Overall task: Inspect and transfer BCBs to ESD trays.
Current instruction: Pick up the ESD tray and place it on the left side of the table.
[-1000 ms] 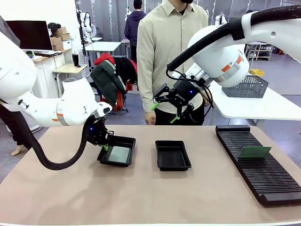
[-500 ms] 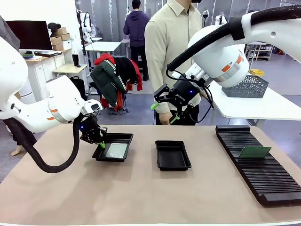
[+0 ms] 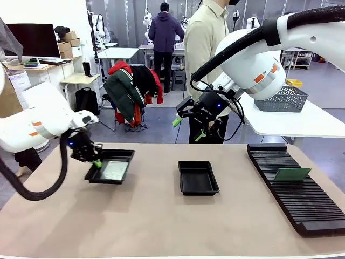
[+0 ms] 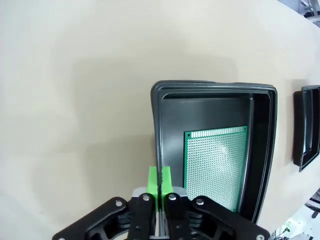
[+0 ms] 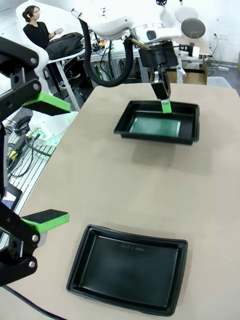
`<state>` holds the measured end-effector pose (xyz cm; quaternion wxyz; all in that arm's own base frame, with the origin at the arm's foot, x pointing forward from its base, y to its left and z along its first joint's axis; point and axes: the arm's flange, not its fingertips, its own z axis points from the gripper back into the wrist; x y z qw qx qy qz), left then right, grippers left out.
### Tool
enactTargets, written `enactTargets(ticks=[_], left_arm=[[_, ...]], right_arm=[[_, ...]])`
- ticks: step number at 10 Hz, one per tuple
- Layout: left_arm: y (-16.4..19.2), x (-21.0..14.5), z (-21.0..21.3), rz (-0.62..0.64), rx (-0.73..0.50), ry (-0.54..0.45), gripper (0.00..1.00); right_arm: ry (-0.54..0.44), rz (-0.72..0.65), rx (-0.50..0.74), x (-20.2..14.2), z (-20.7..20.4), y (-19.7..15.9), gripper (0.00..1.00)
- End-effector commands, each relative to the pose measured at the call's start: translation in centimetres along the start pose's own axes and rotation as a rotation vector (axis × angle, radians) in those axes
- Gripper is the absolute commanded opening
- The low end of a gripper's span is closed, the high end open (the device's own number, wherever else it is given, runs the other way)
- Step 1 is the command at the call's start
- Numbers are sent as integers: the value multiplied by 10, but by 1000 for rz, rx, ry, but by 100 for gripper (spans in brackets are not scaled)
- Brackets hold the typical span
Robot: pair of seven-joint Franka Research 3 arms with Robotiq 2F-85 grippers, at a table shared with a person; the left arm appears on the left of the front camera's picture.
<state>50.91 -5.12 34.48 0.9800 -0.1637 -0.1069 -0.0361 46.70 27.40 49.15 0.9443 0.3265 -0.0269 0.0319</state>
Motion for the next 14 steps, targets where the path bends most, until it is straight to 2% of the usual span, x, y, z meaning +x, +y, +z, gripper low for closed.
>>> enactTargets(ticks=[1, 4, 6, 8, 14], left_arm=[[39, -13, 19, -16, 11, -3, 3], [105, -21, 36, 34, 27, -17, 3], [134, -30, 40, 38, 22, -22, 3], [151, -36, 37, 41, 15, -28, 3], [156, -52, 12, 55, 9, -60, 3]], right_arm=[[-15, -17, -27, 2, -1, 2, 100], [-15, -17, -27, 2, -1, 2, 100], [-15, -17, -27, 2, -1, 2, 100], [-15, -17, -27, 2, -1, 2, 100], [-15, -17, -27, 2, -1, 2, 100]])
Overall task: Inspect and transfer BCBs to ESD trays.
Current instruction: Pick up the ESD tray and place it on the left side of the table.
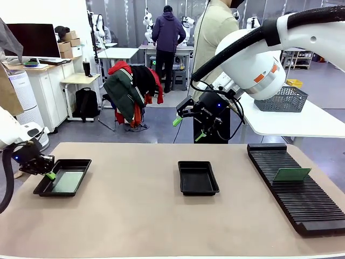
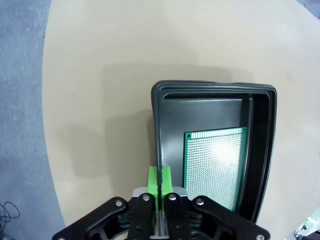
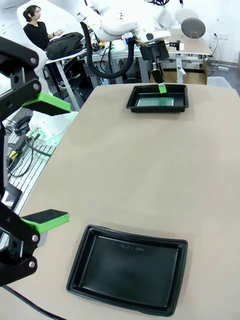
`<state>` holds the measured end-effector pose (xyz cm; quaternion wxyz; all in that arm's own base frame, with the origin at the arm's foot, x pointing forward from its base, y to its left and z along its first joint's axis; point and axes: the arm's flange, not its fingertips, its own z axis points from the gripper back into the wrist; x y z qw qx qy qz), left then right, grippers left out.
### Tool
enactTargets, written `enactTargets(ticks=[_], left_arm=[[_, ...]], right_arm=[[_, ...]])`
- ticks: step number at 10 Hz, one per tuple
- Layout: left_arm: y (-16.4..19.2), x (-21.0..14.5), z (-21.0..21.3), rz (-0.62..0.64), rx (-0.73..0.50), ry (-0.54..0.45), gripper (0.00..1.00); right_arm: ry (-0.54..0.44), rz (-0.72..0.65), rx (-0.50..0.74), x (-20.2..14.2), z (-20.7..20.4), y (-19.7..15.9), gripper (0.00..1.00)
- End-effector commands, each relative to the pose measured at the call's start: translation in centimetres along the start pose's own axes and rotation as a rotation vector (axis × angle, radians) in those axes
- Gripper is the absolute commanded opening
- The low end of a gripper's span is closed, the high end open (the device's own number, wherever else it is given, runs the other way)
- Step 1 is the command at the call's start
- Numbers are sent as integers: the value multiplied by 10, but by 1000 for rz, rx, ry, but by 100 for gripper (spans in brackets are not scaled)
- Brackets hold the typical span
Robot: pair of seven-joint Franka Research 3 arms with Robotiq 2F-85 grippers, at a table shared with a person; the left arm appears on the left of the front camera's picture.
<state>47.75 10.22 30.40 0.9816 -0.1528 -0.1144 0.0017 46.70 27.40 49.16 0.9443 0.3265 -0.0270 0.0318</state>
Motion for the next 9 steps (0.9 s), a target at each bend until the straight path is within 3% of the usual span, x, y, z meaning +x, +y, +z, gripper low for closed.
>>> enactTargets(ticks=[1, 9], left_arm=[[4, -11, -8, -7, -23, -40, 3], [1, -3, -3, 8, -5, -3, 3]], right_arm=[[-15, -17, -27, 2, -1, 2, 100], [-15, -17, -27, 2, -1, 2, 100]])
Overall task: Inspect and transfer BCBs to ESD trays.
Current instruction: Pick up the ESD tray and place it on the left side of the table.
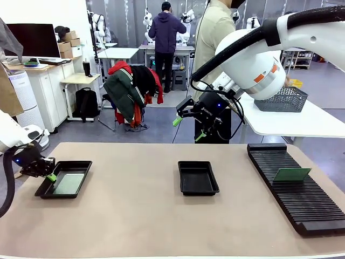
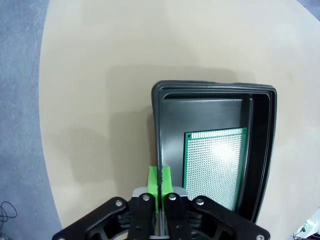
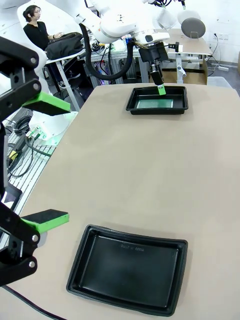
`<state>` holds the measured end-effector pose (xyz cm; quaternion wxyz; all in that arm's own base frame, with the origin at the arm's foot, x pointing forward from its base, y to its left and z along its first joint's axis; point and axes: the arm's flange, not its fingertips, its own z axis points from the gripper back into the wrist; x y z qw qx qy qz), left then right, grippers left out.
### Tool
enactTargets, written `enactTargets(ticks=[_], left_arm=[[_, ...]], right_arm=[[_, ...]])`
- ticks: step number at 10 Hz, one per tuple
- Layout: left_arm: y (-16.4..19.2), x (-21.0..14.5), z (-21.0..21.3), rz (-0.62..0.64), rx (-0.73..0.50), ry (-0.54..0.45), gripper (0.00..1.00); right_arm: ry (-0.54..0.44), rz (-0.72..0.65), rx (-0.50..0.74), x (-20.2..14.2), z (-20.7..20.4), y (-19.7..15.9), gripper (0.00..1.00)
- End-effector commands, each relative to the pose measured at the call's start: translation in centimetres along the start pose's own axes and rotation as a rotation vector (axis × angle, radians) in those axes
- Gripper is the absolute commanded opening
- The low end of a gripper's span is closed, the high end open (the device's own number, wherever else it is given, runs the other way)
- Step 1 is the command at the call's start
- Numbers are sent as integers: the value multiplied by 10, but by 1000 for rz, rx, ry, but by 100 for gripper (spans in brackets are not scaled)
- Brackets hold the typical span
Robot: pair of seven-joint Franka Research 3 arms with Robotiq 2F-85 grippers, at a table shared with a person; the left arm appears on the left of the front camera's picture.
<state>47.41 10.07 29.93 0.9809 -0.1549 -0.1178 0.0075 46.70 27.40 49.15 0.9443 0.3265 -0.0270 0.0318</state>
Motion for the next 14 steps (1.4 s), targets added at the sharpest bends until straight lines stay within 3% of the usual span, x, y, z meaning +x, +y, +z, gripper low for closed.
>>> enactTargets(ticks=[1, 4, 10, 14], left_arm=[[1, 1, 1, -3, -1, 5, 3], [1, 1, 1, -3, -1, 5, 3], [-4, -1, 17, -15, 62, -12, 58], [-27, 1, 36, -46, 177, -5, 94]], right_arm=[[-15, -17, -27, 2, -1, 2, 100], [-15, -17, -27, 2, -1, 2, 100], [-15, -17, -27, 2, -1, 2, 100], [-15, -17, -27, 2, -1, 2, 100]])
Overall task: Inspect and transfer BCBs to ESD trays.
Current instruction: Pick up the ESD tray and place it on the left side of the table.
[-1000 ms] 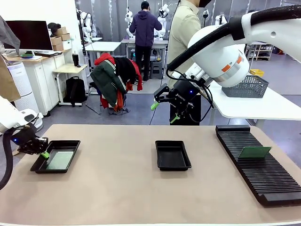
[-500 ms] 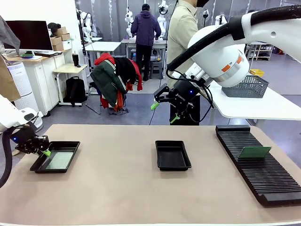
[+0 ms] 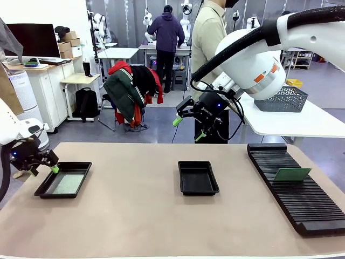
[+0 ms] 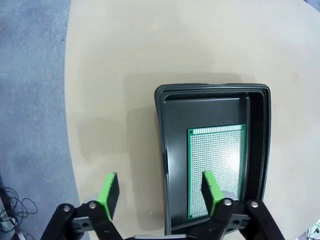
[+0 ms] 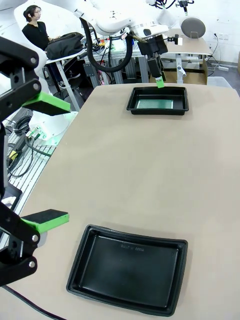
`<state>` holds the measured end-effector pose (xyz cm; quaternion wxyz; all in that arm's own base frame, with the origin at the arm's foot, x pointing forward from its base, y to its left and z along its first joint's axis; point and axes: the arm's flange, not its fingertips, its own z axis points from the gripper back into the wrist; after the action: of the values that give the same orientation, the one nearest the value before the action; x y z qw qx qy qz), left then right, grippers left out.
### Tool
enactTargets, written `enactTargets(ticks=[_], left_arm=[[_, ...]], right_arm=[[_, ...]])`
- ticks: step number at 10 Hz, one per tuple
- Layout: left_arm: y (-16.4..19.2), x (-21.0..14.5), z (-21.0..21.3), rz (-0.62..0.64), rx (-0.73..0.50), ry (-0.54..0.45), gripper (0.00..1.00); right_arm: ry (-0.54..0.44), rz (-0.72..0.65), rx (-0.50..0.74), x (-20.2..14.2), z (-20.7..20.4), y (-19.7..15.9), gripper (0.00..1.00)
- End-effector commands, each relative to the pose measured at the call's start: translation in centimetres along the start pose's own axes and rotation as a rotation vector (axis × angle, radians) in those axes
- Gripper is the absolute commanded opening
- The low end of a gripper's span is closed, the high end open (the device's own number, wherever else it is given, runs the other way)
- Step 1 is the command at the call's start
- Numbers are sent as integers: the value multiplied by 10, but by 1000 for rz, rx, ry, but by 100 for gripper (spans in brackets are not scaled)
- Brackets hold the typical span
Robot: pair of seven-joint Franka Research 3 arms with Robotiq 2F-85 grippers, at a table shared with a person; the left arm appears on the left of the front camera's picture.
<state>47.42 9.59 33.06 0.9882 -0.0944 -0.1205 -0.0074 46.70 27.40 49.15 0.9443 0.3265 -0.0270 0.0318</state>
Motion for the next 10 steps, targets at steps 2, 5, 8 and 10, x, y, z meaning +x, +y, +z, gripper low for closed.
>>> enactTargets(ticks=[2, 5, 8, 10], left_arm=[[-25, -7, 25, -20, 143, 0, 100], [-45, -7, 45, -51, 234, 30, 100], [-59, -5, 54, -63, 277, 40, 100], [-63, -4, 60, -54, 277, 59, 100]], right_arm=[[-15, -17, -27, 2, -1, 2, 100], [-15, -17, -27, 2, -1, 2, 100], [-15, -17, -27, 2, -1, 2, 100], [-15, -17, -27, 2, -1, 2, 100]])
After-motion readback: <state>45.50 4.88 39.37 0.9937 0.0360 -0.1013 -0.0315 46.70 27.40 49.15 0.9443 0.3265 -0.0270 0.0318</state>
